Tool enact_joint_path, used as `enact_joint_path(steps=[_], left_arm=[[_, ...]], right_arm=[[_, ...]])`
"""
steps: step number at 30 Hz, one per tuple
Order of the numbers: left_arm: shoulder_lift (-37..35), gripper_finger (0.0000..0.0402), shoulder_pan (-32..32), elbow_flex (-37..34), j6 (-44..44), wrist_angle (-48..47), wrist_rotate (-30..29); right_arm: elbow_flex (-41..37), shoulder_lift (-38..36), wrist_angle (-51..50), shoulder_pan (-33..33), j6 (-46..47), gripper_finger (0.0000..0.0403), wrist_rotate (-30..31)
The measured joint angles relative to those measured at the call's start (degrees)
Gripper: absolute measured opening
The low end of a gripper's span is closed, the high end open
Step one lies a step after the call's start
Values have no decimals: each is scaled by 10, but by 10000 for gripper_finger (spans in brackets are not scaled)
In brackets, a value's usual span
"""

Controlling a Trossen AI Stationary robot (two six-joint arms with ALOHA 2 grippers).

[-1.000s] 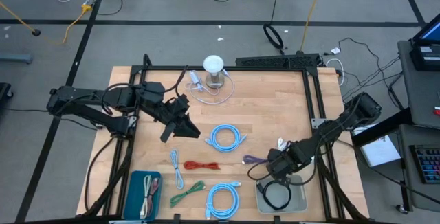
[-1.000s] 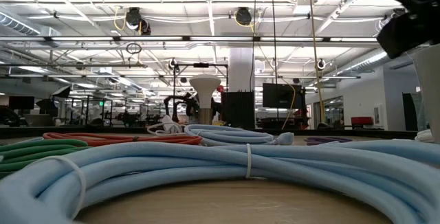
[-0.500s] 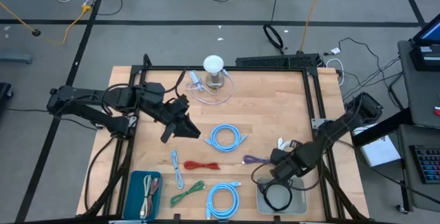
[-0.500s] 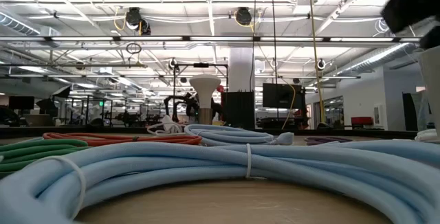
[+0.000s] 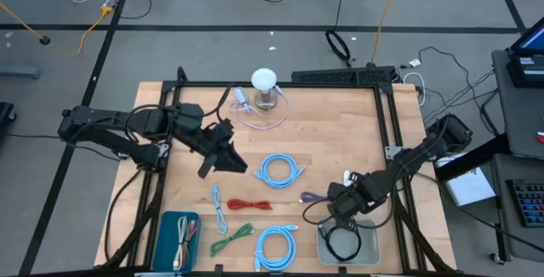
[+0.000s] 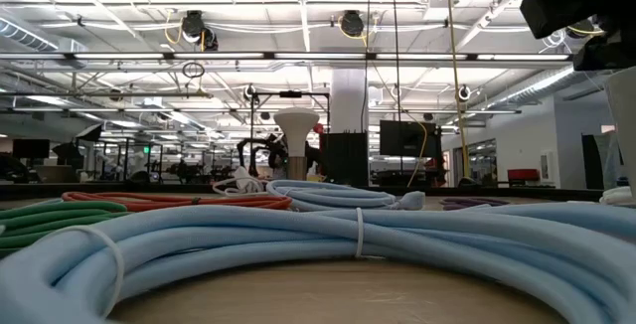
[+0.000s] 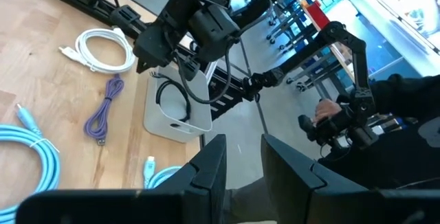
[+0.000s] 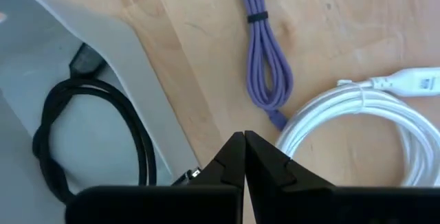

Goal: Pick & Place USB Port
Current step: Put the black video cable into the gray bin

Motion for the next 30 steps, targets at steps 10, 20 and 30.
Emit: enact_joint_path(steps=[10, 20, 30], left_arm=[[0, 93, 0, 0, 4, 0, 0], [0, 93, 0, 0, 10, 0, 0], [0, 92, 0, 0, 13, 0, -1]], right_arm=[[0, 0, 8, 1, 0, 0, -43], [0, 0, 27, 20, 14, 0, -76], [-11, 0, 47, 40, 46, 0, -92]])
